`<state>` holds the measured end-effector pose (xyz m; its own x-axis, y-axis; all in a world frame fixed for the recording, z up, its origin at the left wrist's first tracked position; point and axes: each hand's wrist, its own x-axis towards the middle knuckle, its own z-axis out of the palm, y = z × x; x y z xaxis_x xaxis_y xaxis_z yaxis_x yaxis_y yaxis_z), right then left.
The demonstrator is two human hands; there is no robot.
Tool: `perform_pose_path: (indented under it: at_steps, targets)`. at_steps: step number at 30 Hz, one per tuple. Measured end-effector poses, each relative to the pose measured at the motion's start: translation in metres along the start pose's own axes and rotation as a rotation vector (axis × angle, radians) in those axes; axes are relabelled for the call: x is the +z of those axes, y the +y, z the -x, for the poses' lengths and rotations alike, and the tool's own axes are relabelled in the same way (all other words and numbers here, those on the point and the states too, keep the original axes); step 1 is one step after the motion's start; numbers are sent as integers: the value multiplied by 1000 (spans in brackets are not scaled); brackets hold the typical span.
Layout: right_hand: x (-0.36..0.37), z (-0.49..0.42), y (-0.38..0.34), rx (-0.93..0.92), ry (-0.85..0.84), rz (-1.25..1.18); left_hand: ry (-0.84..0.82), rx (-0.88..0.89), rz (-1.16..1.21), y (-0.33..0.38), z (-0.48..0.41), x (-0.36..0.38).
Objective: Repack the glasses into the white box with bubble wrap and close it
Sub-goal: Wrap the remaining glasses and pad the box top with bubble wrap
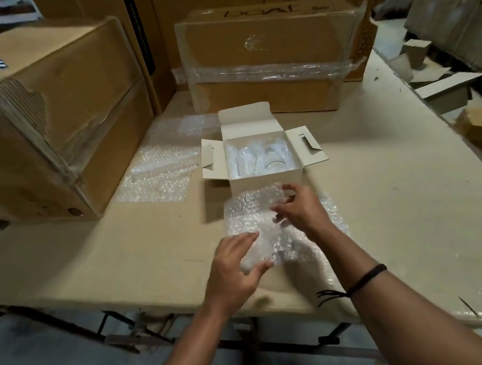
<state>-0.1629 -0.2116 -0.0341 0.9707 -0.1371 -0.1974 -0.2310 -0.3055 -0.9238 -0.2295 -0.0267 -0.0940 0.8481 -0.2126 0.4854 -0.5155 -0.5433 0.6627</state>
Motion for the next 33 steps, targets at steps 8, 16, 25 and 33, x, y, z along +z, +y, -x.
perform_pose_path:
  at_steps: [8,16,25,33]
  targets:
    - [-74,-21,39,101,232,321,-74,-202,-205,-8,-17,4]
    - [-61,-3,64,-165,418,748,-372,-293,-435,-7,-25,10]
    - [-29,9,81,-98,59,1028,-272,-464,-652,-9,-46,15]
    - [-48,8,59,341,416,810,-241,-506,-400,-14,-68,23]
